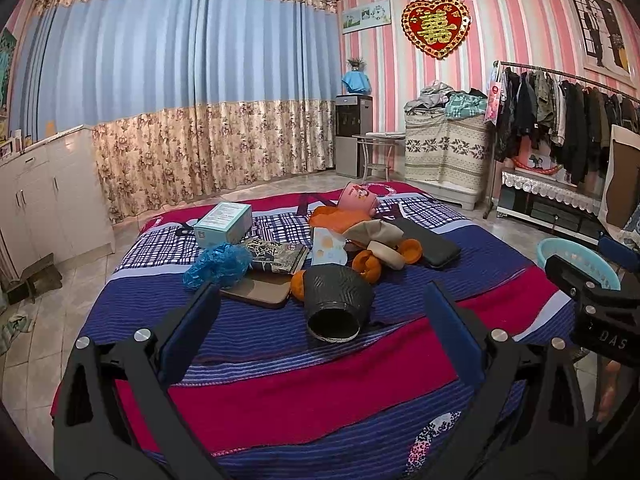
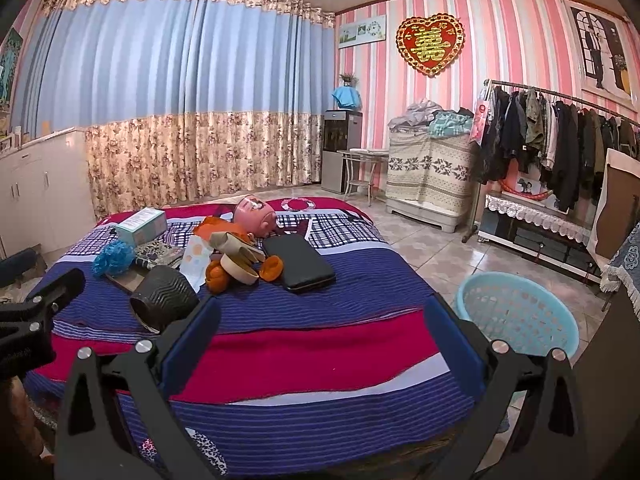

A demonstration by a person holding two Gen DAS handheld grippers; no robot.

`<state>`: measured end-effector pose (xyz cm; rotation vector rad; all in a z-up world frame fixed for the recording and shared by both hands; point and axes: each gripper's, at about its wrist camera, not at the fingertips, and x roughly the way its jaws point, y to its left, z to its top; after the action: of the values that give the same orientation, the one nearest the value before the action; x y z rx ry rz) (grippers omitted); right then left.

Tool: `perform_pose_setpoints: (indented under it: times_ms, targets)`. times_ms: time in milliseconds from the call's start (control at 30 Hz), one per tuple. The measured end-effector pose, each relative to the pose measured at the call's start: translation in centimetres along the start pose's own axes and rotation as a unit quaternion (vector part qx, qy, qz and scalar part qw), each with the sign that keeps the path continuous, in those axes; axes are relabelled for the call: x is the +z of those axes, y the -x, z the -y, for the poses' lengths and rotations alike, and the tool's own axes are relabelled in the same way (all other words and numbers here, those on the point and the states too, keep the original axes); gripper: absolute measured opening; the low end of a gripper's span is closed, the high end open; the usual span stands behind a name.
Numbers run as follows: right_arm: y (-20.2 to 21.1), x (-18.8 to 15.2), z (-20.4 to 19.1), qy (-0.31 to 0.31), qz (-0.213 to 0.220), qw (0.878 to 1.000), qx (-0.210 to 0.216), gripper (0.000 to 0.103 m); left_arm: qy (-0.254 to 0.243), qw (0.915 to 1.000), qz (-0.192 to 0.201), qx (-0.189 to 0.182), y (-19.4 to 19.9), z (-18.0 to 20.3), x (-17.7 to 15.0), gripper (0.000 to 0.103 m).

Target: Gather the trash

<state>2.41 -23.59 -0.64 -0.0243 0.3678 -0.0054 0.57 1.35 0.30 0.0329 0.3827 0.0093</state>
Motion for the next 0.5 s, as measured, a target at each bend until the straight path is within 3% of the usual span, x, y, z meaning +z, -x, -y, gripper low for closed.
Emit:
perform_pose_setpoints:
  times_ms: [500]
  targets:
    - [-0.04,0.16,0.02,-0.002,0.002,1.000,0.002,0.099,0.001,1.0000,-0.002,0.002,-0.22,0.41,-0.26,0.098]
